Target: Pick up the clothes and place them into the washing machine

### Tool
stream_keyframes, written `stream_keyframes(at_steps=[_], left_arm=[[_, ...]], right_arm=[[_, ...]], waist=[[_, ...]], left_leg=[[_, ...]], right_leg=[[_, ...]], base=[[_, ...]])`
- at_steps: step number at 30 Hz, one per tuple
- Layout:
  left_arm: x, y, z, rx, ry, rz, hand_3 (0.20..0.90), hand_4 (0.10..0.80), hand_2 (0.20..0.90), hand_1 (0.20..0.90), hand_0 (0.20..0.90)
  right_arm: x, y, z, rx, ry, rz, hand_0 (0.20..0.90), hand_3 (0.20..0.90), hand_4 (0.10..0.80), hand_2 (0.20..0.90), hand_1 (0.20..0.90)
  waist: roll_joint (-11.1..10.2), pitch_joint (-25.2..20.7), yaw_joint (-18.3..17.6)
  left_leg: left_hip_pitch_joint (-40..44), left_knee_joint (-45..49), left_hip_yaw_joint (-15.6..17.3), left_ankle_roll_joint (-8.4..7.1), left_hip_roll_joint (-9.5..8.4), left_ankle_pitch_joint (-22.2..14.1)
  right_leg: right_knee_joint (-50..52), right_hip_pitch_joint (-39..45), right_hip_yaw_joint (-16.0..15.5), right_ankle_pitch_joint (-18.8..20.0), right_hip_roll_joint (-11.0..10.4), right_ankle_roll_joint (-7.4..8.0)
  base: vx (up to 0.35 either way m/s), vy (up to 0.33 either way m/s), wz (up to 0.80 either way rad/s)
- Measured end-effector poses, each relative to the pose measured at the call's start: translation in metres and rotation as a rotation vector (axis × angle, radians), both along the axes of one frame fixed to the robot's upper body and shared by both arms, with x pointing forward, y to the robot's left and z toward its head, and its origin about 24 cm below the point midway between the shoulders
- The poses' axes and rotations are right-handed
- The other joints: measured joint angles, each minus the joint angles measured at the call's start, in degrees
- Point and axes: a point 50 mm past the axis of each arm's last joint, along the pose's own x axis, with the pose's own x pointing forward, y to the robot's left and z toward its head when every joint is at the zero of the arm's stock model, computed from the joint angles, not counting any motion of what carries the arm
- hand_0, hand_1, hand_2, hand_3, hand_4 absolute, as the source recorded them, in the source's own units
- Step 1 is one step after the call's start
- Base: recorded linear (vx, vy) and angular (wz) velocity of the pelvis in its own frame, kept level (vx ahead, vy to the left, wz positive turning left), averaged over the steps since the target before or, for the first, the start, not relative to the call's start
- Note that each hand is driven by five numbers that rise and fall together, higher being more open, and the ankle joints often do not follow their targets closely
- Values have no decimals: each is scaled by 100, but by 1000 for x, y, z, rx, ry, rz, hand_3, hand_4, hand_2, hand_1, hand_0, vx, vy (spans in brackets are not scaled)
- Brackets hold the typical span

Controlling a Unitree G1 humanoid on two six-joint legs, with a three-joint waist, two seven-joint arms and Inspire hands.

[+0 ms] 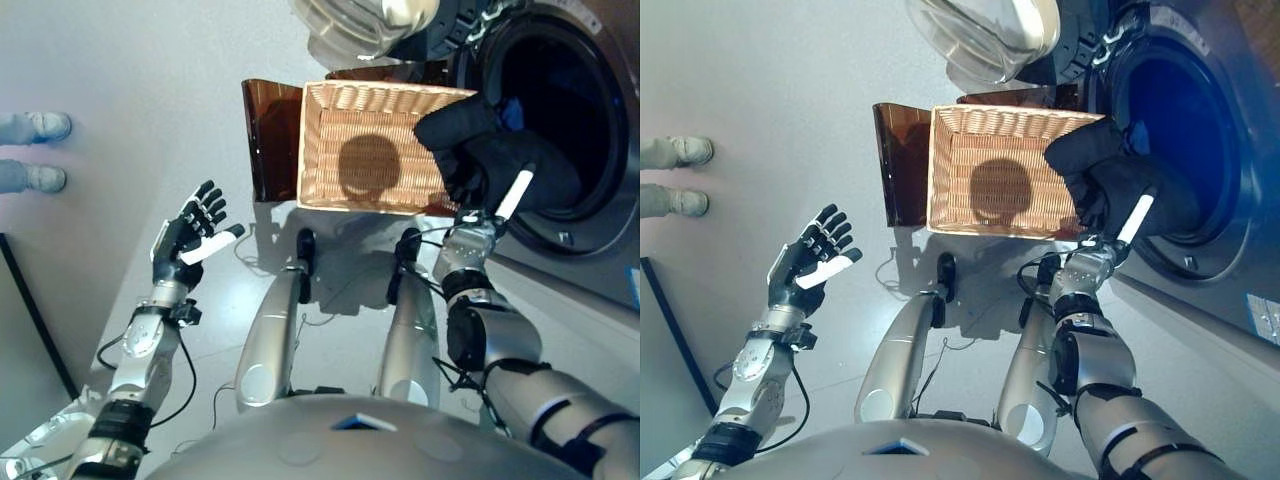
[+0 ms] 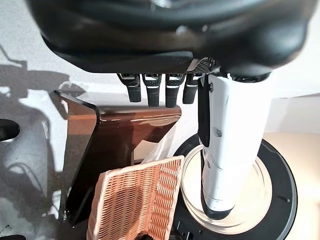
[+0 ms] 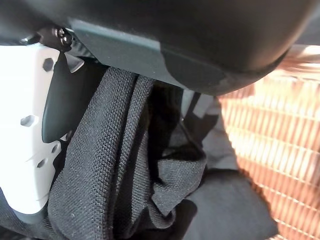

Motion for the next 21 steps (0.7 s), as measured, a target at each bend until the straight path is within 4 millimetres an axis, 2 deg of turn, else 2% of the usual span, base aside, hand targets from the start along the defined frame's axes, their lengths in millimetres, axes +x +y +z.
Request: stream_keyframes(at_steps=[8, 13, 18, 21], left_arm=[[-3, 4, 8, 18, -17, -29, 900, 800, 900, 900, 900], [-1, 5, 14, 29, -36, -46, 900, 800, 900, 900, 900], [-1, 10, 17, 47, -38, -52, 900, 800, 900, 900, 900], [-1, 10, 20, 54, -46, -59, 900, 800, 900, 900, 900]], right_arm=[[7, -22, 24, -92, -20, -15, 200, 200, 300, 200, 200], [19, -39, 53, -126, -45, -50, 200, 200, 300, 200, 200], [30, -56, 92, -213, -97, -69, 200, 200, 300, 200, 200], [32, -59, 102, -244, -109, -67, 200, 200, 300, 200, 200]], waist=[[-4, 5, -4], [-10, 10, 14], [-11, 10, 11], [-15, 9, 7]], left_leg=[[-284, 185, 45, 23, -26, -12], [-395, 225, 39, 28, -23, -20], [-402, 153, 23, 21, -33, -16], [-411, 119, -7, 5, -33, -4]], right_leg=[[130, -318, 121, 17, -2, -26], [219, -420, 135, 37, 5, 3], [197, -424, 133, 20, 4, -8], [179, -429, 112, 17, 7, -6]], base=[[-5, -4, -2], [-6, -12, 1], [1, -3, 1], [2, -8, 1]])
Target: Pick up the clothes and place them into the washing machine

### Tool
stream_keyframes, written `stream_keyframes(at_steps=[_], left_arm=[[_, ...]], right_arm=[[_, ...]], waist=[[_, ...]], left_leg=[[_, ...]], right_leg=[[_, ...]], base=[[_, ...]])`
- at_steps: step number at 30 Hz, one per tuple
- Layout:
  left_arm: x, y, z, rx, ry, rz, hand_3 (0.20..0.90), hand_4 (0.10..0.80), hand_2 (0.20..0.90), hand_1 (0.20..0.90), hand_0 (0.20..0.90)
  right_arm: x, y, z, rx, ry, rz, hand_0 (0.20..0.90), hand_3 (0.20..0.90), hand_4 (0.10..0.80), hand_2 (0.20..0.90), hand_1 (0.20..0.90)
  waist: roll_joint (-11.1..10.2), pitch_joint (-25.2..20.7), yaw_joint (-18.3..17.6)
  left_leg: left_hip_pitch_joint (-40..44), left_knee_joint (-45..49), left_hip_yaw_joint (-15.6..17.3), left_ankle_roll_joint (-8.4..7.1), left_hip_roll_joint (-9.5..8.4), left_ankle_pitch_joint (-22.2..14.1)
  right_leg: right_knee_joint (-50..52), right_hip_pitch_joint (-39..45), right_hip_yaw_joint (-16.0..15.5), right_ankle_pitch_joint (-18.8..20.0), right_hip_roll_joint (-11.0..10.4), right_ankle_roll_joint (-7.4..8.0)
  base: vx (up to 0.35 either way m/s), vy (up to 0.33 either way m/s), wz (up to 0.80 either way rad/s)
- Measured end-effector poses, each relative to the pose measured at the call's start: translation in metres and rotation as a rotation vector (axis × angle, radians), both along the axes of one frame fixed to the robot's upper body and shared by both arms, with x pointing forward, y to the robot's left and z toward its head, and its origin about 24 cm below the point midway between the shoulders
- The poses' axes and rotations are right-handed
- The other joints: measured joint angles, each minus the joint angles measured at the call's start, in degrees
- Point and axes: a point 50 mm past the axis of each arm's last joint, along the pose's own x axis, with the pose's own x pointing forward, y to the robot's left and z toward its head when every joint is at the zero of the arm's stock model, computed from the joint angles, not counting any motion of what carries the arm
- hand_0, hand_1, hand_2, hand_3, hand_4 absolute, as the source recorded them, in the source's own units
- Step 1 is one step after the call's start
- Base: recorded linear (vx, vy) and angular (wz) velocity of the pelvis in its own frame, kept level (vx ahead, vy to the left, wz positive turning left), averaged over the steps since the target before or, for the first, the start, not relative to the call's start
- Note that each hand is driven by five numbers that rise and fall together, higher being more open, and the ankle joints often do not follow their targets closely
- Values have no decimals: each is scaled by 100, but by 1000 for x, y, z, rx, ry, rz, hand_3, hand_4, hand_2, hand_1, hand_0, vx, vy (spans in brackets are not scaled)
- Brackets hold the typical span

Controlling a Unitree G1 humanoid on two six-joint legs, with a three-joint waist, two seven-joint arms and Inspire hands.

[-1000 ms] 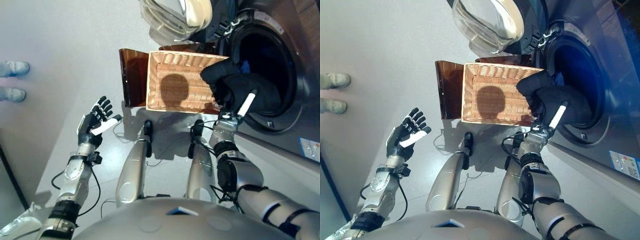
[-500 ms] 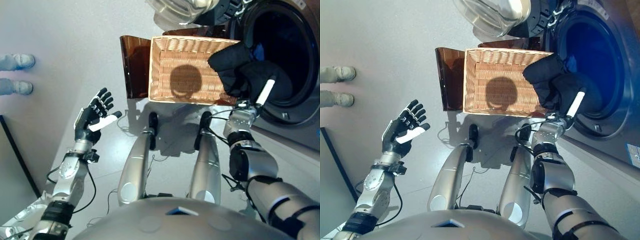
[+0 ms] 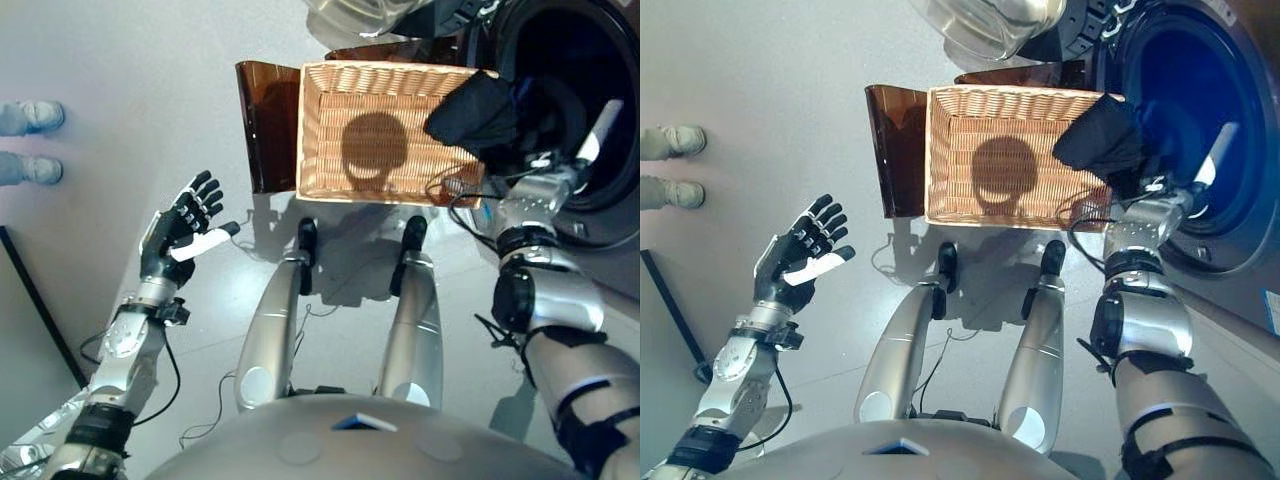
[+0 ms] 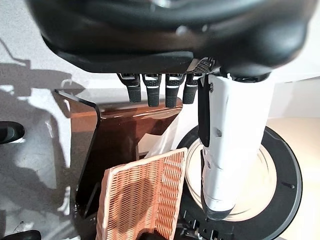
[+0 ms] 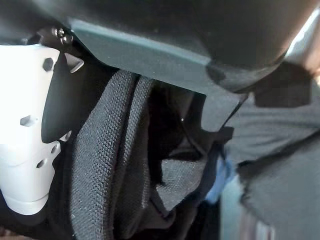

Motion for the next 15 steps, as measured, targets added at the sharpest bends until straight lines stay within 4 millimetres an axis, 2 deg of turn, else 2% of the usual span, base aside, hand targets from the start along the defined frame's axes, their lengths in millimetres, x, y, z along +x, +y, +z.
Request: stream_keyframes(at_steps=[3, 4, 9, 15], left_arm=[[2, 0, 5, -10, -20, -3, 900, 800, 900, 900, 900], [2, -1, 6, -16, -24, -3, 900, 800, 900, 900, 900], [3, 0, 9, -15, -36, 8, 900, 800, 900, 900, 900], [3, 7, 11, 10, -30, 38, 900, 800, 900, 900, 900]], right_arm=[[3, -2, 11, 6, -21, -12, 200, 200, 300, 200, 200], [4, -3, 15, 12, -33, -16, 200, 200, 300, 200, 200], [5, -7, 21, 98, -38, -86, 200, 200, 300, 200, 200], [1, -9, 16, 202, 6, -159, 200, 200, 300, 200, 200]], waist=[[-17, -18, -17], [-25, -22, -32], [-54, -41, 2], [-55, -47, 10]], left_leg=[[-109, -3, -57, -17, 3, 18], [-143, 14, -71, -9, 3, 35], [-184, -6, -151, -47, -9, 54], [-175, -34, -170, -57, -10, 68]], right_leg=[[-13, -80, -64, 11, 5, 5], [-3, -103, -82, 32, 2, 58], [-11, -93, -179, 12, 10, 44], [45, -97, -187, -38, -5, 50]], base=[[-27, -12, 7], [-98, -7, 12], [2, -12, 8], [16, -4, 4]])
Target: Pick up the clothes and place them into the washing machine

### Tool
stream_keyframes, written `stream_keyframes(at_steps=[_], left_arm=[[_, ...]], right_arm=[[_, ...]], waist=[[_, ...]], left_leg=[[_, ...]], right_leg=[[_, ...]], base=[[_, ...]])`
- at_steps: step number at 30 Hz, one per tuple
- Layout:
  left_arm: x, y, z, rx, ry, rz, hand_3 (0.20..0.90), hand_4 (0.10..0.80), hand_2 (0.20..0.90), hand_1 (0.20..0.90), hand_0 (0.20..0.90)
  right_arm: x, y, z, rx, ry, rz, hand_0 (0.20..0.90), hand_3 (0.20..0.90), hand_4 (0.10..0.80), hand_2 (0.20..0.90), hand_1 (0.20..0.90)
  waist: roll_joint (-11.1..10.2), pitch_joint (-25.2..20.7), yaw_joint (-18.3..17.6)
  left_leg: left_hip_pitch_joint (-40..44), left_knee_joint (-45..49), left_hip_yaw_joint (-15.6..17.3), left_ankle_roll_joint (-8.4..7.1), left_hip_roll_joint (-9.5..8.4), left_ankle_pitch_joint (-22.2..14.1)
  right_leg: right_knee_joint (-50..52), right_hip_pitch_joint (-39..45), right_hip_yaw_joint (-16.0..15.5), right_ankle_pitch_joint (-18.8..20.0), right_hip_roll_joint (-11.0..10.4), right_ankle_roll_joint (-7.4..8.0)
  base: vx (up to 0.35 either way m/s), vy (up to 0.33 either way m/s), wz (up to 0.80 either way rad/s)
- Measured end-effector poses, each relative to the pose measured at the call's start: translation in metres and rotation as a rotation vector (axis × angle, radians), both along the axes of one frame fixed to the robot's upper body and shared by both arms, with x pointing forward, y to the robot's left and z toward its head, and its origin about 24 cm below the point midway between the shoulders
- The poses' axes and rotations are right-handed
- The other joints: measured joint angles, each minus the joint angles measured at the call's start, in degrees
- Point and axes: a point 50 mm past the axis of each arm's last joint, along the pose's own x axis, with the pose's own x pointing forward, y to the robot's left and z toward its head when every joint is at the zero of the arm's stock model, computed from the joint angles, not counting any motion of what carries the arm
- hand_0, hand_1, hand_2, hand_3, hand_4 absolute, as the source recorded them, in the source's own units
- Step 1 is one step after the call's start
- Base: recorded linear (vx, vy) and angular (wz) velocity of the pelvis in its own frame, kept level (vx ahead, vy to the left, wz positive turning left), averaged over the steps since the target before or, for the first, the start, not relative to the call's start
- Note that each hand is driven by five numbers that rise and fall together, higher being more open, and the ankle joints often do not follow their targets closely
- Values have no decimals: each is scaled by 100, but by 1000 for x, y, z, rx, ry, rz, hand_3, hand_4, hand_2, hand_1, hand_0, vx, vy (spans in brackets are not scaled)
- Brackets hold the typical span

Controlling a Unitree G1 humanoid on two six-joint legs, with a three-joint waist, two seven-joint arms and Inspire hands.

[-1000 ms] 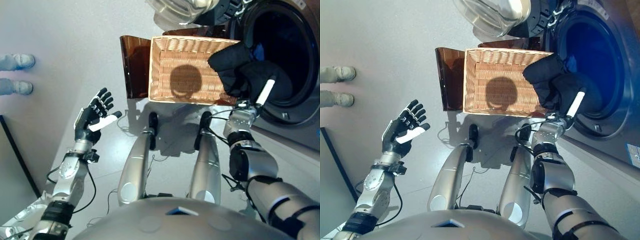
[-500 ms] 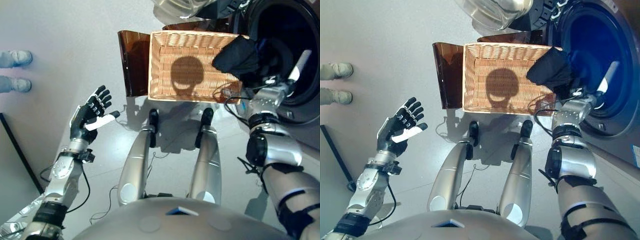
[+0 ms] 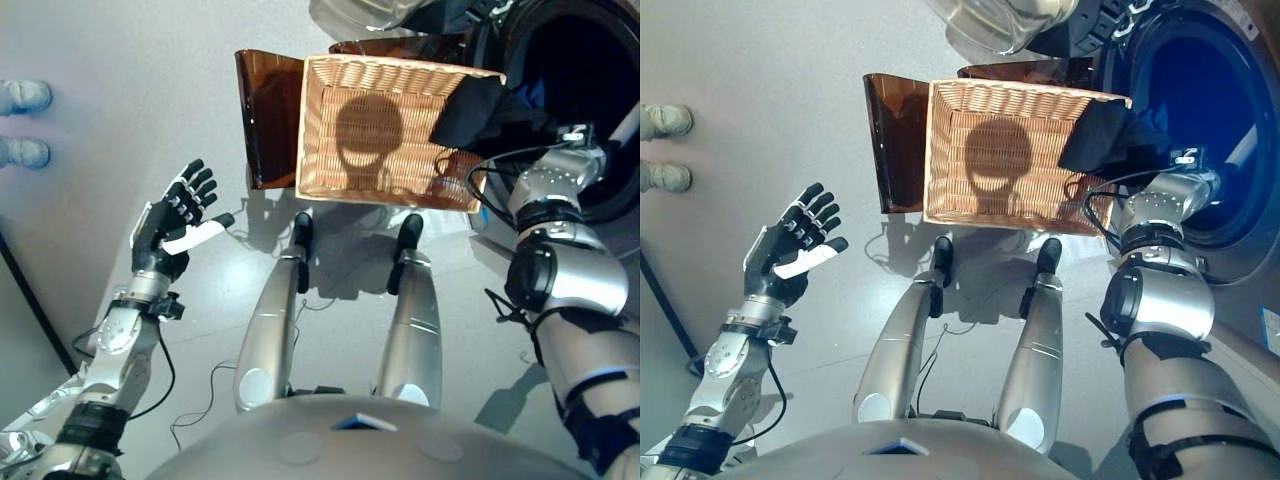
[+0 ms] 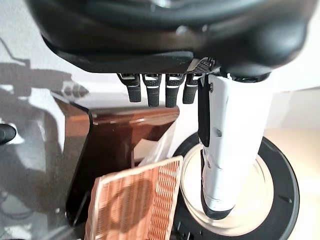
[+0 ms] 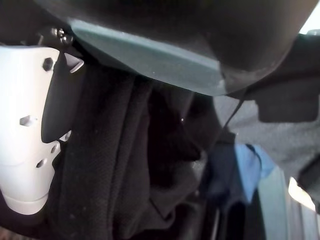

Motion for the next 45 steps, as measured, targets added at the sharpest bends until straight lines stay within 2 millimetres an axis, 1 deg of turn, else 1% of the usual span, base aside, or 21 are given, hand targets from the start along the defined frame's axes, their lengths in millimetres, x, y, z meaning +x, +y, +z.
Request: stream_keyframes(at_steps=[2, 3, 5, 13, 14, 15, 23, 29, 30, 31, 32, 33, 34, 35, 36, 37, 38, 39, 41, 42, 45], left_arm=[[0, 1, 1, 7, -1, 2, 900, 800, 900, 900, 900], [0, 2, 1, 9, -1, 2, 900, 800, 900, 900, 900], [-1, 3, 1, 12, 2, 3, 900, 800, 900, 900, 900], [-2, 4, 1, 15, 7, 3, 900, 800, 900, 900, 900], [-2, 4, 1, 15, 7, 3, 900, 800, 900, 900, 900], [-2, 4, 1, 15, 7, 2, 900, 800, 900, 900, 900], [-2, 4, 1, 16, 7, 1, 900, 800, 900, 900, 900], [-2, 4, 1, 17, 9, 1, 900, 800, 900, 900, 900], [-2, 4, 1, 18, 9, 0, 900, 800, 900, 900, 900], [-3, 5, 0, 19, 11, 1, 900, 800, 900, 900, 900], [-4, 5, 1, 24, 14, 0, 900, 800, 900, 900, 900], [-5, 7, 0, 34, 20, -2, 900, 800, 900, 900, 900], [-5, 8, 0, 38, 23, -4, 900, 800, 900, 900, 900], [-6, 8, 1, 41, 24, -4, 900, 800, 900, 900, 900], [-8, 11, 1, 54, 33, -8, 900, 800, 900, 900, 900], [-10, 13, 1, 64, 37, -16, 900, 800, 900, 900, 900], [-10, 14, 1, 68, 39, -22, 900, 800, 900, 900, 900], [-12, 15, 1, 76, 48, -25, 900, 800, 900, 900, 900], [-14, 16, 0, 79, 55, -29, 900, 800, 900, 900, 900], [-16, 16, -1, 75, 61, -30, 900, 800, 900, 900, 900], [-17, 16, -2, 71, 67, -39, 900, 800, 900, 900, 900]], right_arm=[[-3, -2, -2, 42, -5, -32, 200, 200, 300, 200, 200], [-6, -4, -5, 98, -18, -67, 200, 200, 300, 200, 200], [-10, -7, -9, 167, -25, -120, 200, 200, 300, 200, 200], [-11, -9, -6, 186, -59, -142, 200, 200, 300, 200, 200], [-10, -9, -4, 184, -66, -140, 359, 359, 414, 359, 359], [-10, -9, -4, 183, -68, -140, 900, 900, 800, 900, 900], [-10, -10, -3, 162, -54, -135, 900, 900, 800, 900, 900], [-10, -9, -1, 109, 3, -121, 900, 900, 800, 900, 900], [-10, -9, -2, 76, 29, -109, 900, 900, 800, 900, 900], [-10, -8, -5, 32, 72, -90, 900, 900, 800, 900, 900], [-9, -6, -7, -50, 135, -42, 900, 900, 800, 900, 900], [-7, -4, -7, -140, 189, 1, 900, 900, 800, 900, 900], [-6, -3, -6, -183, 218, 26, 900, 900, 800, 900, 900], [-4, -2, -5, -222, 245, 50, 900, 900, 800, 900, 900], [-3, 0, -3, -318, 292, 86, 900, 900, 800, 900, 900], [0, 1, 1, -395, 324, 121, 900, 900, 800, 900, 900], [1, 2, 3, -428, 332, 134, 900, 900, 800, 900, 900], [4, 6, 4, -486, 358, 166, 900, 900, 800, 900, 900], [6, 9, 3, -550, 401, 202, 900, 900, 800, 900, 900], [5, 11, -2, -602, 435, 227, 900, 900, 800, 900, 900], [2, 13, -12, -677, 499, 275, 900, 900, 800, 900, 900]], waist=[[3, -1, 4], [2, -1, 2], [1, -11, 4], [9, -17, 15], [9, -17, 18], [10, -18, 18], [10, -18, 16], [10, -18, 15], [8, -19, 11], [8, -19, 13], [6, -24, -5], [5, -24, -23], [4, -24, -43], [4, -26, -67], [-35, -99, -72], [-62, -120, -61], [-73, -122, -79], [-85, -139, -97], [-93, -144, -139], [-93, -144, -158], [-96, -145, -160]], left_leg=[[-3, -22, 7, 3, -1, 14], [12, -48, 3, 10, 3, 2], [20, -55, 18, 7, -14, 36], [32, -51, 43, 10, -3, 42], [32, -54, 46, 14, -3, 43], [33, -55, 51, 16, -2, 43], [46, -49, 79, 19, -2, 43], [47, -38, 79, 20, -3, 44], [51, -38, 72, 24, 1, 35], [63, -46, 73, 26, 4, 46], [67, -27, 78, 30, 4, 48], [86, -29, 69, 31, 18, 18], [118, -29, 70, 38, 20, 10], [134, -12, 76, 47, 34, -2], [109, 37, 84, 34, 61, -35], [99, 74, 94, 24, 33, -15], [96, 83, 100, 23, 48, -19], [101, 42, 88, -18, 78, -61], [102, 51, 89, 7, 83, -43], [103, 55, 89, 4, 86, -40], [104, 64, 86, 2, 87, -38]], right_leg=[[-7, -16, 18, 5, -3, -6], [-13, -5, 20, -31, -6, -21], [-23, -6, 52, 9, 2, 7], [-58, -7, 81, 49, 4, -4], [-92, -3, 86, 74, 4, -4], [-108, 2, 85, 86, 5, -1], [-101, 15, 89, 91, 3, 3], [-96, 22, 89, 93, 3, 3], [-97, 32, 87, 82, 5, 3], [-102, 47, 87, 83, 11, -28], [-100, 58, 70, 109, 12, 6], [-114, 90, 82, 73, 17, -25], [-117, 127, 73, 63, 20, -15], [-107, 150, 66, 10, 21, -66], [-111, 135, 69, 24, 46, -56], [-102, 123, 78, 113, 64, -9], [-108, 124, 72, 109, 71, -12], [-121, 135, 93, 42, 88, -75], [-111, 128, 90, 44, 92, -75], [-114, 127, 90, 50, 96, -68], [-111, 128, 89, 84, 101, -19]], base=[[17, 6, 0], [0, 0, 0], [-35, 18, 0], [-4, 9, -2], [11, 4, -7], [8, 4, -5], [0, 0, 0], [0, 0, 0], [0, 0, 0], [90, -10, 0], [88, -13, -1], [0, 0, 0], [0, 0, 0], [-110, 25, -7], [89, 2, -10], [-6, 15, -12], [97, -1, -6], [3, 10, -4], [0, 0, 0], [0, 0, 0], [0, 0, 0]])
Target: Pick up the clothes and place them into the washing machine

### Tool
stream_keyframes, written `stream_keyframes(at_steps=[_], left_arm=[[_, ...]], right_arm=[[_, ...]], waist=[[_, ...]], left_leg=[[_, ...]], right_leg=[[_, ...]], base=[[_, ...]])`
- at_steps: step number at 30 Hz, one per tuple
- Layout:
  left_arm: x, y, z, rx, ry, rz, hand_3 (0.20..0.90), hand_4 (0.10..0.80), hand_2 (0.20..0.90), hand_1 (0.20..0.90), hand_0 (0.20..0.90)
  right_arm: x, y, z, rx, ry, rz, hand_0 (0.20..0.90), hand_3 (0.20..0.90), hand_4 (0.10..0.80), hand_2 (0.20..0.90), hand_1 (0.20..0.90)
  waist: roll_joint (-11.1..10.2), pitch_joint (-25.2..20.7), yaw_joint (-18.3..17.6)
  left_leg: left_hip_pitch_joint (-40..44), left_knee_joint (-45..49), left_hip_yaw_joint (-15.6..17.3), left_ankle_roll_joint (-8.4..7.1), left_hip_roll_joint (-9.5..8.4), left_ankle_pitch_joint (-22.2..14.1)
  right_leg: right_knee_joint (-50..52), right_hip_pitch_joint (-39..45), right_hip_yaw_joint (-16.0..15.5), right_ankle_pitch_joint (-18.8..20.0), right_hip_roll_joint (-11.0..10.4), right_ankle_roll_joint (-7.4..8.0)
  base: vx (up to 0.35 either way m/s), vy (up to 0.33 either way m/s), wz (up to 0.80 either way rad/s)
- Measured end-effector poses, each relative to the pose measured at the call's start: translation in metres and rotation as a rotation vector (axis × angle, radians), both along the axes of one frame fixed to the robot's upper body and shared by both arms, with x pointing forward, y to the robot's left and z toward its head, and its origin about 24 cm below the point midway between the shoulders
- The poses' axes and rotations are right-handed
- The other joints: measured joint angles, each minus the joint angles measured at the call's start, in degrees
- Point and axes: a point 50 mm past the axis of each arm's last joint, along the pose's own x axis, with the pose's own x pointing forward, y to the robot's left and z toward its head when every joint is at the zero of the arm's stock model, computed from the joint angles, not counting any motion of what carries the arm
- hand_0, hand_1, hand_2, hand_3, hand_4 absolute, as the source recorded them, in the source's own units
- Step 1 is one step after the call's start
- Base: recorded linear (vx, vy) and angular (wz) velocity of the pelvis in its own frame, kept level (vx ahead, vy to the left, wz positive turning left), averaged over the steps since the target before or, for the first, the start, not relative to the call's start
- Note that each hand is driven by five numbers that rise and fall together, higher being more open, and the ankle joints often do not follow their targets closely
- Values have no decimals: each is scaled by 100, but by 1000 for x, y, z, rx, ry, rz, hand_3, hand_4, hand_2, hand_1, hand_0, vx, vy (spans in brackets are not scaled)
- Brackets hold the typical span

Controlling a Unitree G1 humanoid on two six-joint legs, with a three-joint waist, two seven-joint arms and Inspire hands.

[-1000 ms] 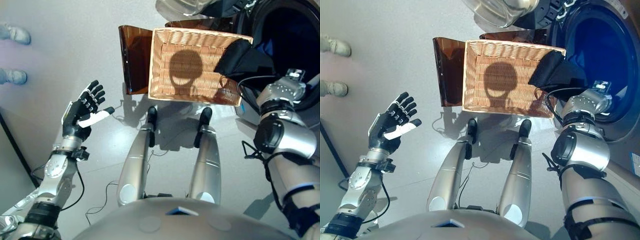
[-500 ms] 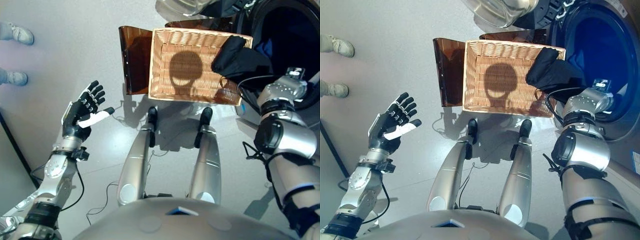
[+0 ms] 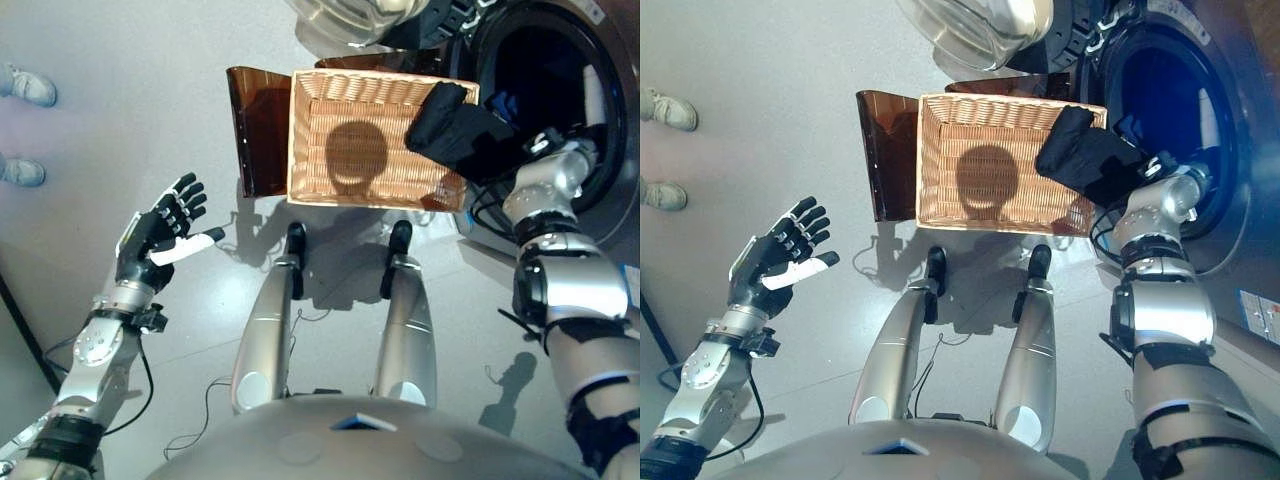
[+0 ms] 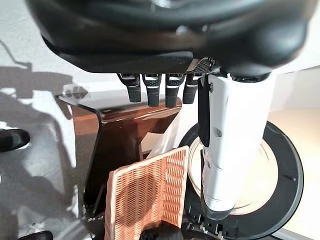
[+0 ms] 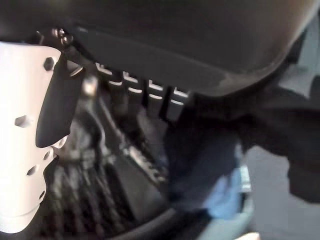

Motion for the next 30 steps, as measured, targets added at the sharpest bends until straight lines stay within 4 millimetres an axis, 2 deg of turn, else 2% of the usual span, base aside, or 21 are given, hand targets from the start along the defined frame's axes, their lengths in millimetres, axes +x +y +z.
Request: stream_keyframes(at_steps=[7, 13, 15, 21, 29, 30], left_arm=[[0, 1, 1, 7, 2, -4, 900, 800, 900, 900, 900], [0, 1, 0, 8, 4, -3, 900, 800, 900, 900, 900], [-1, 1, 0, 8, 4, -2, 900, 800, 900, 900, 900], [-1, 1, 0, 10, 3, 0, 900, 800, 900, 900, 900], [0, 6, 5, 31, -20, 0, 900, 800, 900, 900, 900], [0, 6, 5, 36, -20, -4, 900, 800, 900, 900, 900]], right_arm=[[-1, 8, -16, -161, 154, 105, 900, 900, 800, 900, 900], [-4, 31, -26, -467, 259, 277, 900, 900, 800, 900, 900], [-8, 38, -36, -594, 332, 340, 900, 900, 800, 900, 900], [-20, 49, -52, -865, 461, 438, 900, 900, 800, 900, 900], [-25, 46, -62, -1276, 669, 510, 900, 900, 800, 900, 900], [-26, 44, -62, -1377, 705, 519, 900, 900, 800, 900, 900]], waist=[[-4, -2, -19], [-28, -13, -37], [-73, -38, -48], [-131, -48, -84], [-131, -48, -71], [-131, -49, -50]], left_leg=[[-1, 42, 1, 0, -1, -3], [-1, 77, 0, -12, 10, -11], [-1, 81, 0, -20, 14, -16], [-8, 69, -6, -23, 13, -21], [-16, 59, -17, -17, 13, -17], [-16, 62, -16, -18, 8, -17]], right_leg=[[6, 6, -3, 14, 11, -8], [3, 11, 20, 14, 47, -29], [-3, 9, 26, -2, 53, -56], [-10, 8, 31, -8, 50, -61], [2, -2, 26, -6, 46, -60], [3, -1, 25, -5, 46, -57]], base=[[-2, 1, 0], [-2, 1, -1], [0, 0, 0], [0, 0, 0], [0, 0, 0], [0, 0, 0]])
